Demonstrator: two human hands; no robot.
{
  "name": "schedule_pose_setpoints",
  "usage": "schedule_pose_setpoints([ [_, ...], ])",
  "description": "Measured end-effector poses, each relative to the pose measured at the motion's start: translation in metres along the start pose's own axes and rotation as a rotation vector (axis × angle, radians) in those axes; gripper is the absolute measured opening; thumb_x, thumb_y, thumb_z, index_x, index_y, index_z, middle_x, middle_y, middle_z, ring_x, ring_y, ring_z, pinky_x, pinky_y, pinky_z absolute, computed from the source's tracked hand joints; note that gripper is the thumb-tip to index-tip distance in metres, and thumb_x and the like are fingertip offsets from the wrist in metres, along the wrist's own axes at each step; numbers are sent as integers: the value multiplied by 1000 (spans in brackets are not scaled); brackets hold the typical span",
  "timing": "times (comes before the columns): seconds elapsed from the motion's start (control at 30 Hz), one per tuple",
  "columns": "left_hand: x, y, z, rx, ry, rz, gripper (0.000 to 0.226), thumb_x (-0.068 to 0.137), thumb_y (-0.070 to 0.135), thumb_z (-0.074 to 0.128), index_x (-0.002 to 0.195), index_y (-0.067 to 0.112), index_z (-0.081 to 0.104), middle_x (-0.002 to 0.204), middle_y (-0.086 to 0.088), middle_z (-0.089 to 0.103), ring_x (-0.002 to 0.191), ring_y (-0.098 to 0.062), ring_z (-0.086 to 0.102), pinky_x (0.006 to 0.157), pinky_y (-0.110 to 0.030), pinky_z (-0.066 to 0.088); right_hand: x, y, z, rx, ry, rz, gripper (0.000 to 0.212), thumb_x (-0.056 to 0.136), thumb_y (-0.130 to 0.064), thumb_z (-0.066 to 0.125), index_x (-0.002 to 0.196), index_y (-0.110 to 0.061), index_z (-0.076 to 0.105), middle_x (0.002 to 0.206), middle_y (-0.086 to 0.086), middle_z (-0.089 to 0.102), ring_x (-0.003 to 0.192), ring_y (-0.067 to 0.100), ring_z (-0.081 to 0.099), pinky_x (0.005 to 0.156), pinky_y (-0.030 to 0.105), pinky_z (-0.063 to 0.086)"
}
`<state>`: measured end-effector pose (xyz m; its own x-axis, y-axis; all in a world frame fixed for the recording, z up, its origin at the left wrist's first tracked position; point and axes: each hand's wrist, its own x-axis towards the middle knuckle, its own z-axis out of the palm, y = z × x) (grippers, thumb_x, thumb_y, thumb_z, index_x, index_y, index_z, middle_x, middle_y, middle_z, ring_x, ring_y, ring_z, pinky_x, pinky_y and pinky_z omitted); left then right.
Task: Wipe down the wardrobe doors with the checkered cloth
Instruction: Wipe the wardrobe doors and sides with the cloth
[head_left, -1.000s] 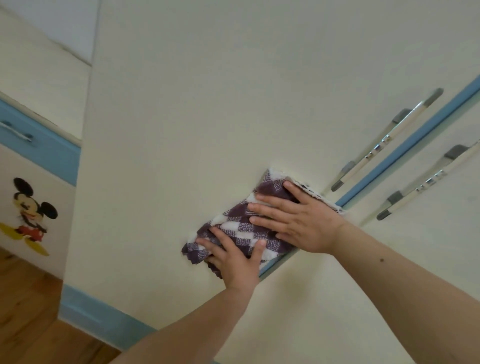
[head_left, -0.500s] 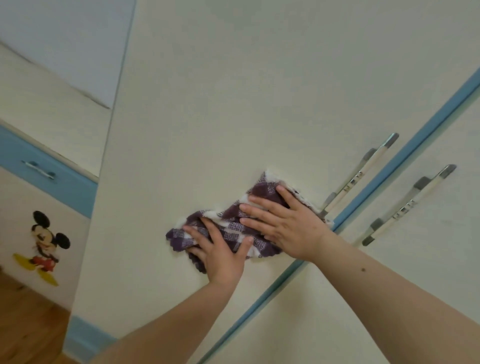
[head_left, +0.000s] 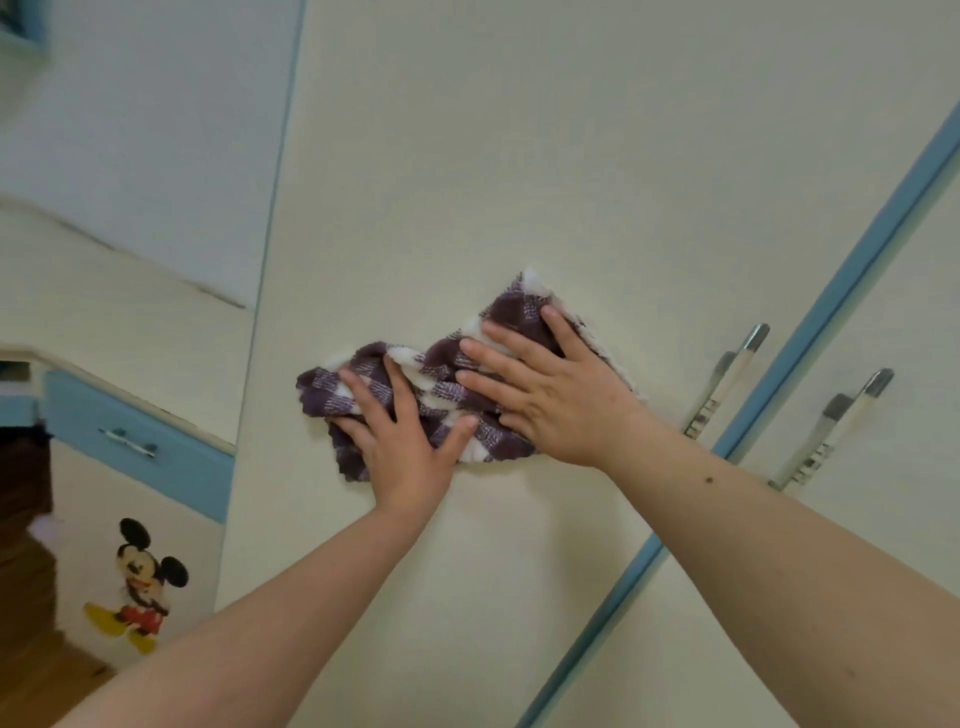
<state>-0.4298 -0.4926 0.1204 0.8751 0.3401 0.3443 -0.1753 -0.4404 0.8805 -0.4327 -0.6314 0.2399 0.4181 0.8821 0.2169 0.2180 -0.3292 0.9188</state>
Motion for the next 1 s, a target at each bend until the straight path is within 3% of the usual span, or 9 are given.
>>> schedule_pose_setpoints([
  [0.2,38,41,-20,60,81,236,103,65,82,40,138,32,-13,150,-12,-26,134,-55,-8,111,-54,1,5,41,-12,-67,35,155,56,91,-46,27,142,-25,35,150,1,32,139,23,20,109,54,-1],
  [0.37,66,79,-29,134,167,423,97,65,84,21,138,31,-12,145,-5,-26,136,-52,-4,111,-53,3,4,61,-22,-124,47,316,57,92,-48,28,145,-25,29,152,2,27,140,24,18,108,56,-2],
  [0.6,86,135,-52,172,166,541,92,64,81,26,134,39,-18,153,-8,-23,136,-50,-9,110,-56,5,3,101,-36,-152,68,547,60,93,-51,30,146,-25,25,153,3,24,141,23,18,107,59,12],
  [0.83,100,166,-63,237,181,701,93,67,79,28,139,39,-16,146,-1,-30,135,-53,-3,109,-58,8,-5,113,-39,-60,64,790,60,94,-54,12,147,-28,12,156,-2,11,143,17,7,110,56,0],
  [1.0,103,178,-59,251,323,916,93,72,79,30,146,26,8,151,-13,2,124,-62,26,94,-69,29,-20,115,-40,-1,86,967,62,93,-57,9,148,-29,6,156,-5,4,144,15,-1,110,51,-6],
])
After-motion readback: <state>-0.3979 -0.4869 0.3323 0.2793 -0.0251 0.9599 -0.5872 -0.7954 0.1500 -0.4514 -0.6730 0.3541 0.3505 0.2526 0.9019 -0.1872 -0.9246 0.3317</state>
